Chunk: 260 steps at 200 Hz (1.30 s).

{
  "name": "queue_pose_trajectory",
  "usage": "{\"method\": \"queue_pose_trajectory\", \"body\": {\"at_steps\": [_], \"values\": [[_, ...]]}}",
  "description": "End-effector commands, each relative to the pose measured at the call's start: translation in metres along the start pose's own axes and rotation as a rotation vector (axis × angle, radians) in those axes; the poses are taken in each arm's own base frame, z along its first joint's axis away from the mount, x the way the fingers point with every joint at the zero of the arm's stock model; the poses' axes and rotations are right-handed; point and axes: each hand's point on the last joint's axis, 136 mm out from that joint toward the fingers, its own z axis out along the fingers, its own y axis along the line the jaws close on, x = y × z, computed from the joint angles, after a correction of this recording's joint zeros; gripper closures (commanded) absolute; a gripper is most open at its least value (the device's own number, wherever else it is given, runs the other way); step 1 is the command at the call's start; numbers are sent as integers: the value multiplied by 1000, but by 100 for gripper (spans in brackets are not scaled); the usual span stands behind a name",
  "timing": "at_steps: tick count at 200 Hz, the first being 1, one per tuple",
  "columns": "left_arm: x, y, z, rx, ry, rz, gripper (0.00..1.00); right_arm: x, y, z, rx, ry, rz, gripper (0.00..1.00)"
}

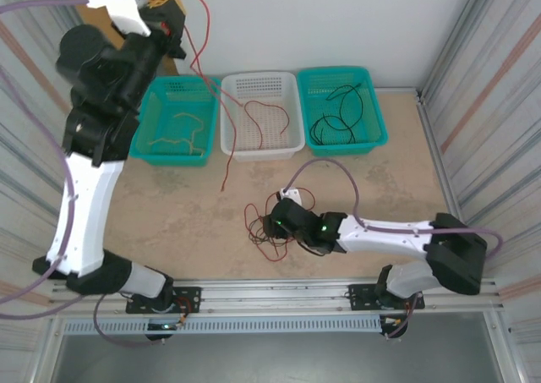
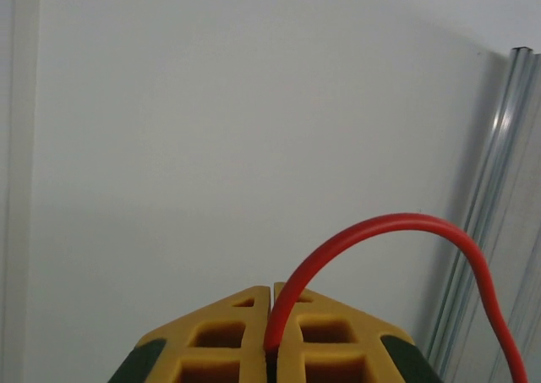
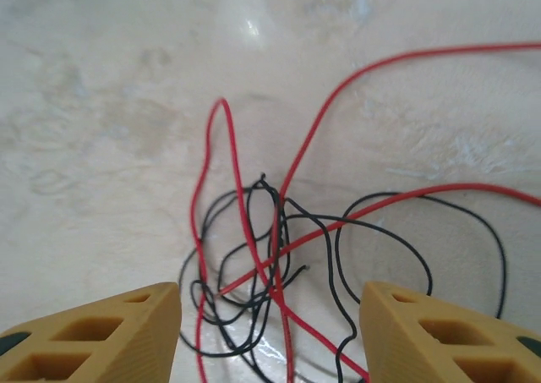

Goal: Untangle the cables

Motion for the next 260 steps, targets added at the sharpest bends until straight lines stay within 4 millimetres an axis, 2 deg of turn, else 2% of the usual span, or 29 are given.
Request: {"method": "queue_pose_trajectory", "body": {"at_steps": [1,32,53,67,84,99,111,113,124,132,142,153,157,160,163,180,194,206,221,237,260], "values": [[-29,-12,21,143,-147,-146,100,-11,-20,-25,78,-59,27,42],[-24,-9,69,166,-155,-173,100,-8,-48,-42,118,-103,95,41],[16,10,104,145,-97,-224,100,-9,-61,-51,132,-125,134,41],[60,24,125,109,-25,-233,100,-12,-70,-60,155,-143,148,41],[137,45,145,51,110,-250,100,-21,-85,-74,198,-160,186,39],[209,61,152,-11,260,-238,100,-25,-104,-84,261,-134,235,39],[258,69,151,-43,373,-205,100,-27,-114,-90,291,-104,256,38],[266,71,150,-49,390,-201,97,-28,-115,-91,294,-100,260,38],[300,71,143,-52,473,-173,65,-29,-120,-94,310,-72,272,37],[320,68,137,-49,525,-145,48,-31,-123,-96,320,-58,279,37],[338,64,129,-53,578,-86,32,-34,-123,-98,326,-54,270,37],[352,59,119,-71,630,-20,19,-36,-121,-97,320,-53,254,36],[356,56,116,-65,646,1,13,-36,-121,-97,320,-51,252,35],[359,55,114,-62,660,15,5,-36,-120,-96,318,-46,249,35],[362,53,111,-60,676,30,2,-37,-119,-96,314,-40,250,34],[368,49,98,-67,740,113,1,-36,-108,-90,276,5,233,32],[360,47,87,-77,765,168,1,-30,-96,-78,253,59,201,31],[343,46,77,-88,758,189,1,-27,-94,-71,283,76,168,29],[314,45,62,-104,715,195,1,-25,-105,-63,343,105,162,28],[279,40,39,-106,670,180,1,-24,-113,-51,331,149,204,31],[250,28,-9,-62,653,131,3,-24,-91,-40,243,164,144,31]]}}
